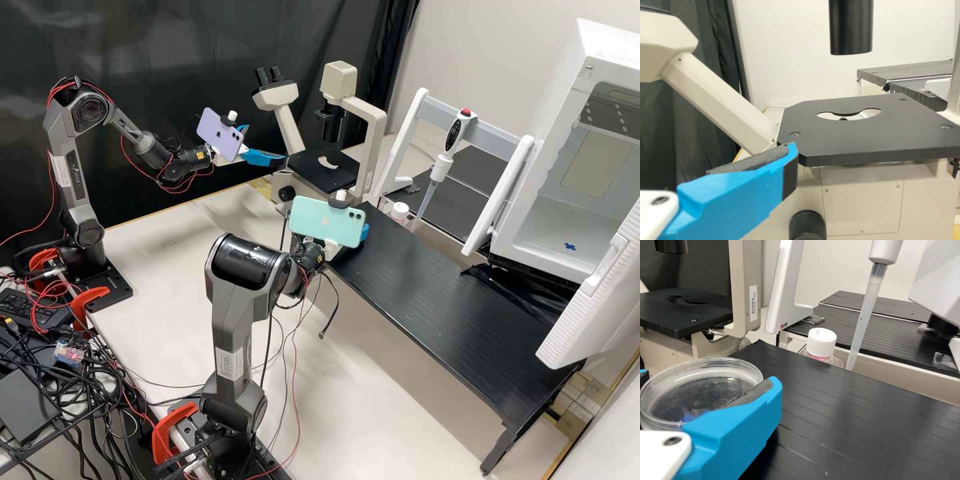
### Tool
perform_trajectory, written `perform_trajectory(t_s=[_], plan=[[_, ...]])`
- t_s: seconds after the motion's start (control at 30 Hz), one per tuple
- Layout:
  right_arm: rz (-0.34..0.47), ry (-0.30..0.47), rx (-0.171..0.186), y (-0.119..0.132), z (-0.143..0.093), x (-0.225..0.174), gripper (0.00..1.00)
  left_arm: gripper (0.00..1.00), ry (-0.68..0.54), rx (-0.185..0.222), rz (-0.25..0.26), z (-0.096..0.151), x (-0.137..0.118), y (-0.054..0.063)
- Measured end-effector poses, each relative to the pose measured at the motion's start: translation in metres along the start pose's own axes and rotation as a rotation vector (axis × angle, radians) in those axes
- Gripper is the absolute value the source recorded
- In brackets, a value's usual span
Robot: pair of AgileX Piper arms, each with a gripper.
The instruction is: Move the petri dish to the bench
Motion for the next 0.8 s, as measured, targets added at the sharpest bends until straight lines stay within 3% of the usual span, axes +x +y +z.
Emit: perform_trajectory(t_s=[0.37, 0.4, 0.8], plan=[[0.014, 0.004, -0.003, -0.003, 0.005, -0.008, 0.00, 1.00, 0.000, 0.000, 0.000, 0.000, 0.000, 0.000], [0.015, 0.003, -0.002, -0.003, 0.005, -0.008, 1.00, 1.00, 0.000, 0.000, 0.000, 0.000, 0.000, 0.000], [0.035, -0.015, 0.000, 0.000, 0.012, -0.009, 1.00, 1.00, 0.000, 0.000, 0.000, 0.000, 0.000, 0.000]])
